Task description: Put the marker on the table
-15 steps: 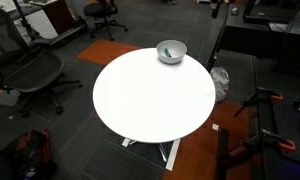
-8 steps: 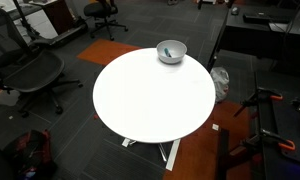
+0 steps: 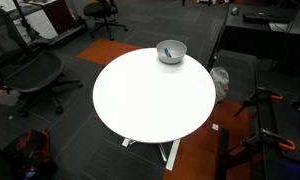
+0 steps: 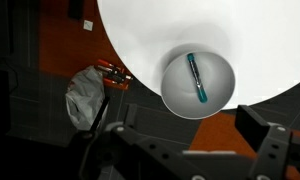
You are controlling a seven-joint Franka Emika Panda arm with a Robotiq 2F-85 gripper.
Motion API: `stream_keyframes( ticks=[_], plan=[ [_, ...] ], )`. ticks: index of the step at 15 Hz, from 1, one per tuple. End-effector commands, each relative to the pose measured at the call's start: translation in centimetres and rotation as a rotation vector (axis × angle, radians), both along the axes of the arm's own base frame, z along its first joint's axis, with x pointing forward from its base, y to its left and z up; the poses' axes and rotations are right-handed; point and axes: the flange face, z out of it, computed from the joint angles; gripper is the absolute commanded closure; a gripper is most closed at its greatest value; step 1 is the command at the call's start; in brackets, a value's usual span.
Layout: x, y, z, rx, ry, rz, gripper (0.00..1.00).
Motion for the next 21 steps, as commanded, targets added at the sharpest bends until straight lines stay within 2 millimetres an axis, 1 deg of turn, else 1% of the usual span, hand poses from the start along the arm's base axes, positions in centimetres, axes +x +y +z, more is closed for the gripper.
stream_keyframes(
  ticks=[1, 3, 4, 7, 11, 13, 18, 21],
  plan=[
    [2.8, -0.8, -1.0, -0.016, -0.005, -0.001, 0.00],
    [3.6, -0.9, -1.6, -0.003, 0.006, 0.013, 0.00],
    [2.3, -0.8, -1.5, -0.005, 0.013, 0.000, 0.00],
    [3.2, -0.7, -2.3, -0.007, 0.021, 0.005, 0.00],
    [3.3, -0.7, -2.1, -0.008, 0.018, 0.005, 0.00],
    [3.4, -0.7, -1.7, -0.036, -0.001, -0.023, 0.00],
    [3.1, 0.1, -1.7, -0.067, -0.013, -0.082, 0.00],
    [3.2, 0.8, -2.7, -0.057, -0.029, -0.096, 0.00]
  ],
)
